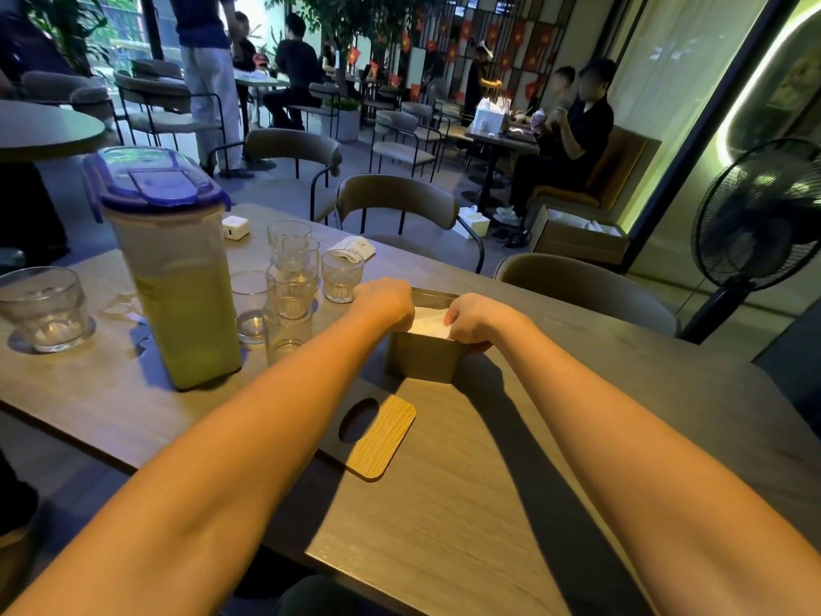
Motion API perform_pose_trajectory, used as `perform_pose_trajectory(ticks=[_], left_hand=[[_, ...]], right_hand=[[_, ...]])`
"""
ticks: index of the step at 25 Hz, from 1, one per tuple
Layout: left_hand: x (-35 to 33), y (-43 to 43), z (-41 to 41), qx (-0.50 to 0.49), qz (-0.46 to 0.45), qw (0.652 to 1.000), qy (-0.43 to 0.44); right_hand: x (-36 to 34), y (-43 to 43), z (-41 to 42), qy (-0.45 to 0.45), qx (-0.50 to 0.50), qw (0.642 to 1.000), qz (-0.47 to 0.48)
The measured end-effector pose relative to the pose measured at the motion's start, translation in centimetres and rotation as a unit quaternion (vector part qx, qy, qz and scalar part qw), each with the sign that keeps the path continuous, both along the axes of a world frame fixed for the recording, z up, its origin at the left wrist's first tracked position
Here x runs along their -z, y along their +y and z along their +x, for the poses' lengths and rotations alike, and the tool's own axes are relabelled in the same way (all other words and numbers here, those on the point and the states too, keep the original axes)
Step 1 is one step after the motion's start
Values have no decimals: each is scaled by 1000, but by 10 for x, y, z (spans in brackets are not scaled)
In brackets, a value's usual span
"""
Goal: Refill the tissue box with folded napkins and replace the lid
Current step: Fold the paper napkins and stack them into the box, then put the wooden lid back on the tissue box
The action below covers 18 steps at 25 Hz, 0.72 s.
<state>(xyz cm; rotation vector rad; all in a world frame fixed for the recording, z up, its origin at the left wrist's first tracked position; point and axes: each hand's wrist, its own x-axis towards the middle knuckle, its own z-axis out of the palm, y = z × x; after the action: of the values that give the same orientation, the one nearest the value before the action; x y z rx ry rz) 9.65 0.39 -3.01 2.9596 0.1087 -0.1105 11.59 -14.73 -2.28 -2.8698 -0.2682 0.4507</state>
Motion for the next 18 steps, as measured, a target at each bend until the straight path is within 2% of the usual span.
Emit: perform_pose_trajectory(ticks=[3,6,9,11,14,18], left_hand=[[2,7,-3,-14,-72,995,-62],[0,21,-16,-26,-187,969,-161],[-5,35,-39,-24,-240,949,-201],[-5,45,-57,-19,-242,950,-194],[0,54,-90,12,-188,975,-119],[21,53,-123,24,-114,992,-44]], right_hand=[[-6,-2,-8,-10,-11,1000,18],[-21,-2,-28,-38,-34,998,47],[-34,-4,-55,-137,-49,987,69],[-41,-4,-72,-170,-66,975,123],[-51,1,-98,-86,-133,965,207],[-28,19,-133,-32,-212,966,142]])
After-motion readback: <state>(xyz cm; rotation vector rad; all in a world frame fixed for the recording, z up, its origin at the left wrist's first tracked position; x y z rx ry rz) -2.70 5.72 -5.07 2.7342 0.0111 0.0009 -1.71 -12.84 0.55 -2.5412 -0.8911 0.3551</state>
